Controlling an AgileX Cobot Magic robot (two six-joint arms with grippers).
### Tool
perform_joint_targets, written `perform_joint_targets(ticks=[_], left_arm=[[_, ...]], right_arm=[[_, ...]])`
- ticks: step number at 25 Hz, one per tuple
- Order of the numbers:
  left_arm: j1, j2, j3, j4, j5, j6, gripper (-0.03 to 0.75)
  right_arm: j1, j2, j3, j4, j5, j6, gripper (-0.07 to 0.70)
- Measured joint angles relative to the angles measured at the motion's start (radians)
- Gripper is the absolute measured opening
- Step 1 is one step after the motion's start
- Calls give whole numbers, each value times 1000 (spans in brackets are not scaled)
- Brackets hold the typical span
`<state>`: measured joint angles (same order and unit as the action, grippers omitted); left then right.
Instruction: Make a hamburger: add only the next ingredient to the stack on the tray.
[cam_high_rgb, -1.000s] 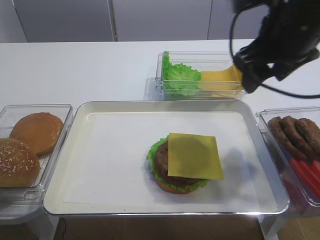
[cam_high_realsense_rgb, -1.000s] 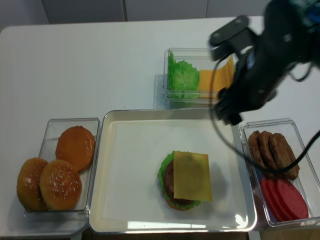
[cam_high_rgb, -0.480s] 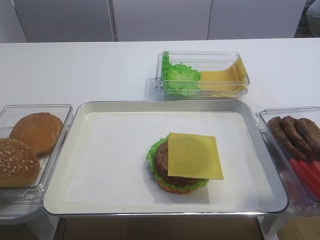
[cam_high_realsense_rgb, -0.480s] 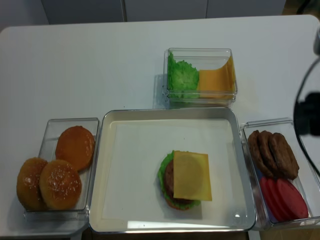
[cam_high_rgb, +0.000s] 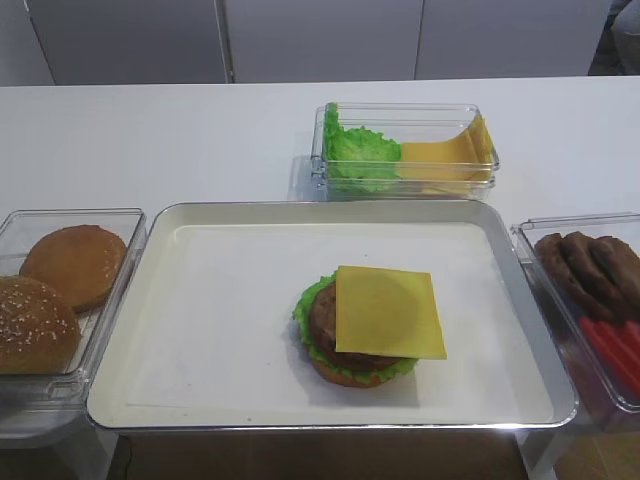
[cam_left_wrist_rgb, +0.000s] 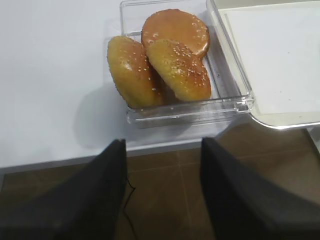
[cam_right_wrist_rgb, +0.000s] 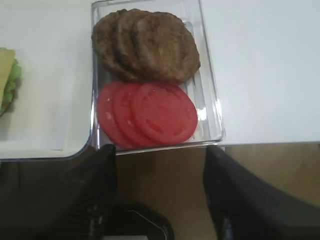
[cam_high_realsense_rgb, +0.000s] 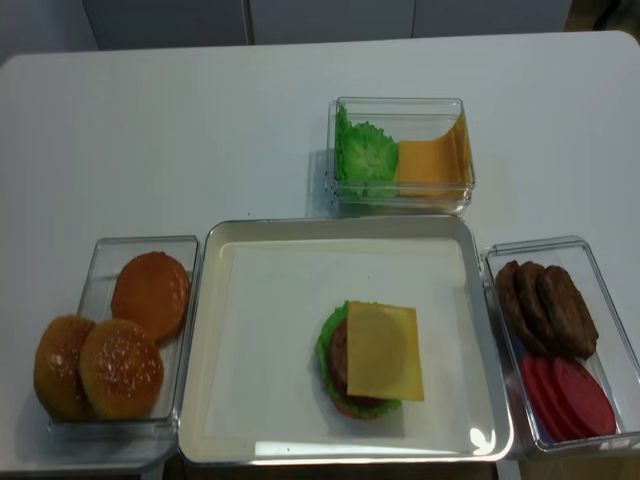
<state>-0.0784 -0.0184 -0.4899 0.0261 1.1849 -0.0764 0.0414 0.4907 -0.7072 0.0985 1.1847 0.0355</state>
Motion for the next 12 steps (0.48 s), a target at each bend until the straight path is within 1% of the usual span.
perform_joint_targets(ticks=[5, 10, 12], left_arm=[[0, 0, 0, 0, 0, 0, 356], [0, 0, 0, 0, 0, 0, 356], [0, 0, 0, 0, 0, 0, 356]], right_arm=[[0, -248, 70, 15, 48, 0, 432], [0, -413, 93, 22, 89, 2, 432], [0, -466, 94, 22, 92, 2, 432]])
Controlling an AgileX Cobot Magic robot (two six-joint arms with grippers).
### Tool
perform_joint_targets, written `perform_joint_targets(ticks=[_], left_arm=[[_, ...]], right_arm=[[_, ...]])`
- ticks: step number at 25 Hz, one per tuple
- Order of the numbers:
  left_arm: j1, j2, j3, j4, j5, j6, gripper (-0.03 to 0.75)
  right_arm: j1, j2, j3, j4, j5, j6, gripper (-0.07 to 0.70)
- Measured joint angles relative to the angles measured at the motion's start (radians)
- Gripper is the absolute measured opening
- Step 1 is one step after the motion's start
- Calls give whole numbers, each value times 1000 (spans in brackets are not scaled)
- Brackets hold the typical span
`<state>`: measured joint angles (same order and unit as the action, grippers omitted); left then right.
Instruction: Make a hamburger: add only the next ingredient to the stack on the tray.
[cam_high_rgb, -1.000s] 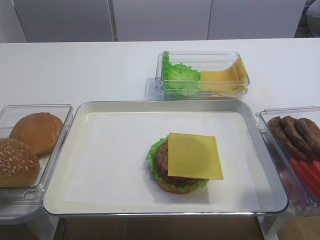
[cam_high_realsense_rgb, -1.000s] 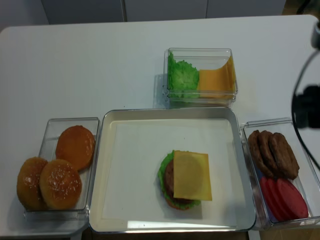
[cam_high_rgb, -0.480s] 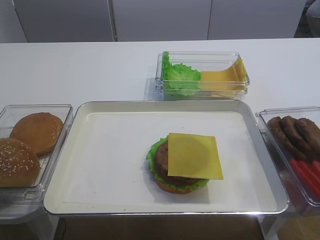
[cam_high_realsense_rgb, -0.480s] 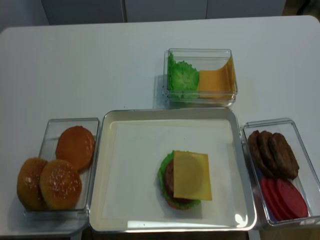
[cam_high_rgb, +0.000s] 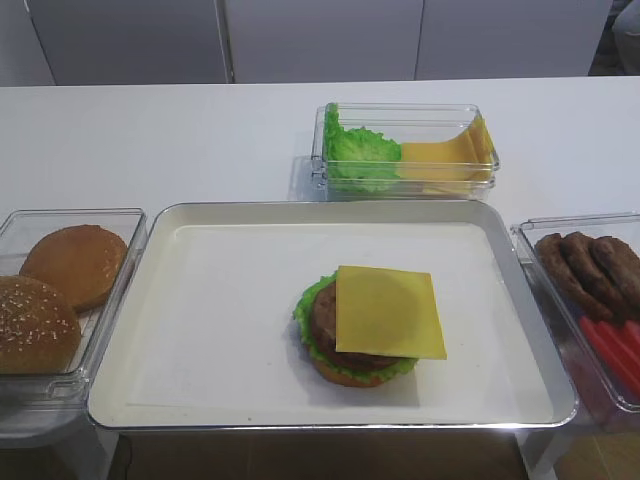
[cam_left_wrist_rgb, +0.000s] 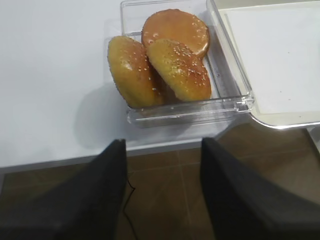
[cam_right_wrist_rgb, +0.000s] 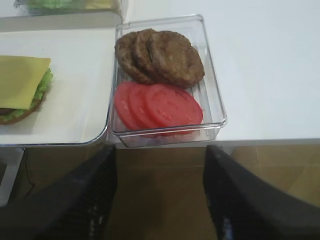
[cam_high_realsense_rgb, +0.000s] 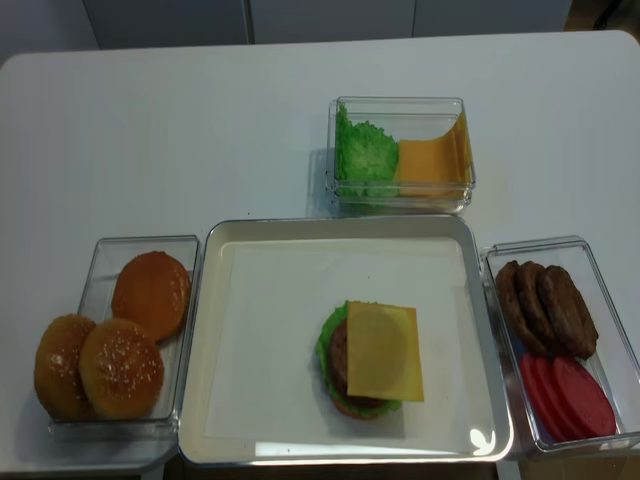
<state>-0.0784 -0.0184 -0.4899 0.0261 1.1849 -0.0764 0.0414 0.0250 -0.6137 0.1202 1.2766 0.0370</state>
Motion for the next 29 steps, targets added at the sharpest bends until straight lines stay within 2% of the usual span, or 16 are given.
perform_joint_targets(ticks=[5, 8, 15, 29], left_arm=[[0, 0, 0, 0, 0, 0, 356], [0, 0, 0, 0, 0, 0, 356], [0, 0, 0, 0, 0, 0, 356], [0, 0, 0, 0, 0, 0, 355]], right_arm=[[0, -46, 7, -19, 6, 0, 432], [0, -46, 52, -29, 2, 0, 432], [0, -46, 128, -35, -130, -9, 432], [0, -46, 138, -35, -138, -26, 432]])
